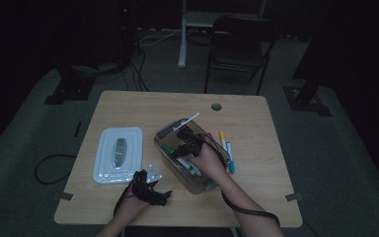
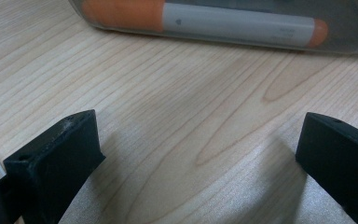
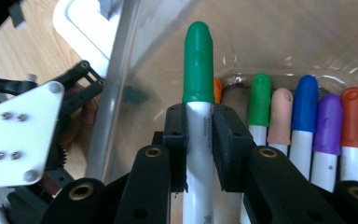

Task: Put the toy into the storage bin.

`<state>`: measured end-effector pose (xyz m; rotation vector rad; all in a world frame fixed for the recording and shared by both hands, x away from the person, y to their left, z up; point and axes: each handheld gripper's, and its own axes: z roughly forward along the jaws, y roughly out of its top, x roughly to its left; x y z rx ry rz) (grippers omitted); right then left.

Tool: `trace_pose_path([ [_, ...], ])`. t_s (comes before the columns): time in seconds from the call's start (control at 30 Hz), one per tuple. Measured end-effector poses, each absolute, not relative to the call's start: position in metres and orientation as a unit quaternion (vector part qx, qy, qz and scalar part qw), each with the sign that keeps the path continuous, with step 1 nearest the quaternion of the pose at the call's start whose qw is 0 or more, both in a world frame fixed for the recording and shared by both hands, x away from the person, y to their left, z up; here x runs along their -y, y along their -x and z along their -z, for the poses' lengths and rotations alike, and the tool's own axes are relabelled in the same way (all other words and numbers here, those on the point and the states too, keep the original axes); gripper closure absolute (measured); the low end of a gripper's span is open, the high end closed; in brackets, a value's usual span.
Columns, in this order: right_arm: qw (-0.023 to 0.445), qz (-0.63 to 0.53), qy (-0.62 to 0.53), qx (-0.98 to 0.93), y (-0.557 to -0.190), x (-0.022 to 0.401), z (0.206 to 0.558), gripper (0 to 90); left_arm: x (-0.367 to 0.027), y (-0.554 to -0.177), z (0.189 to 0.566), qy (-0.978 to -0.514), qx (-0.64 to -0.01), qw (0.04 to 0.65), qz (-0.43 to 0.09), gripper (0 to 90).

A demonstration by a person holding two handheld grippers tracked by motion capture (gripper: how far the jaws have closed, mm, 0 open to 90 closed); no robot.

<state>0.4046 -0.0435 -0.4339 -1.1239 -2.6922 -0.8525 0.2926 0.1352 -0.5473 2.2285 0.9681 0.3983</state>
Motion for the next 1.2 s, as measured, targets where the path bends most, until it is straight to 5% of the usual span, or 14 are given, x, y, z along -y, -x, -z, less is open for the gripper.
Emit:
trace_pose_path([
  [0.47,0.073,0.195,0.365,0.907,-0.411,0.026,0.459,76.0,-0.135,-0.293,0.547,-0.853,-0.371,0.333,-0.153,0.4],
  [0.6,0.087,0.212,0.366,0.902,-0.412,0.028,0.458,67.7,-0.135,-0.293,0.547,-0.853,-0.371,0.334,-0.153,0.4],
  [1.2,-0.056,0.369,0.404,0.835,-0.389,0.113,0.392,35.6,-0.135,-0.293,0.547,-0.853,-0.371,0.333,-0.153,0.4],
])
